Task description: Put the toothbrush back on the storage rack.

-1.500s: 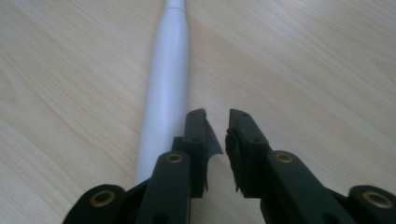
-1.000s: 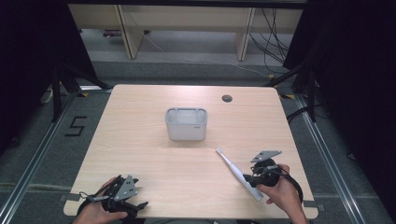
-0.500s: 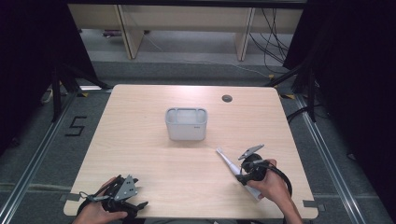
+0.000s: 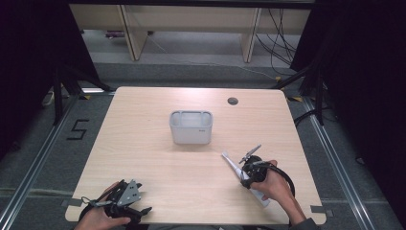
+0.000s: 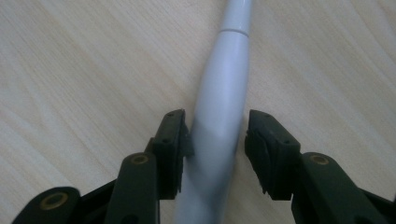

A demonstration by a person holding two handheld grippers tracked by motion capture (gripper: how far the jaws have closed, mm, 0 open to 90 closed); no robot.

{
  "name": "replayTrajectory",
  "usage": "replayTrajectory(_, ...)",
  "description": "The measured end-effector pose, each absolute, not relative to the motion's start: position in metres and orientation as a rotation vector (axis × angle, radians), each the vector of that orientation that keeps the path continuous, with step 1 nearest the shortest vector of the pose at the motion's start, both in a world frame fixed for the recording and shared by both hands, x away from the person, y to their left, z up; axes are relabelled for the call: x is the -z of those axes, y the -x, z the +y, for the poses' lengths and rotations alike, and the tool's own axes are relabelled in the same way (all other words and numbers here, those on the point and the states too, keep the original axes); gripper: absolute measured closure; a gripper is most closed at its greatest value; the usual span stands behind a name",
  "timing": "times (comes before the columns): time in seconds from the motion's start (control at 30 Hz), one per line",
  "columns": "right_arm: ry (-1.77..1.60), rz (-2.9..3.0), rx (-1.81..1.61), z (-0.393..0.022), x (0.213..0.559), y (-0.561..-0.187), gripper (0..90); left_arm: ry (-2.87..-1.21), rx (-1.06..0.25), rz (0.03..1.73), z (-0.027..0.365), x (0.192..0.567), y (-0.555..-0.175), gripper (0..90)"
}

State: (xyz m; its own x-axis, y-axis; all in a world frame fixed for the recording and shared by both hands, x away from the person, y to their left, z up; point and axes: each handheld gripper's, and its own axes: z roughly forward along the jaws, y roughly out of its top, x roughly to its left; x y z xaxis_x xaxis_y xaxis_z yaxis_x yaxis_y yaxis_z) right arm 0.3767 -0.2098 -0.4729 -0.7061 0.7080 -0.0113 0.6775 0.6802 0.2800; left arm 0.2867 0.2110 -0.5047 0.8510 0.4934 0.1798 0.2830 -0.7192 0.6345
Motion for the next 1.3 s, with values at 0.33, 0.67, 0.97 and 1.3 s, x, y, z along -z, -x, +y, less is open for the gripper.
replayTrajectory(0.33,-1.097,2.830,-0.308,-0.205,0.476,-0.383,64.0,-2.411,-0.452,0.557,0.211,0.505,-0.287,16.3)
replayTrajectory(0.67,-0.963,2.905,-0.138,-0.197,0.476,-0.395,66.5,-2.416,-0.456,0.553,0.211,0.505,-0.287,16.4)
replayTrajectory(0.97,-1.030,2.941,-0.025,-0.184,0.474,-0.398,66.5,-2.414,-0.454,0.548,0.211,0.505,-0.287,16.4)
replayTrajectory(1.3,-1.003,2.953,-0.011,-0.183,0.475,-0.402,66.8,-2.415,-0.455,0.546,0.210,0.504,-0.286,16.4)
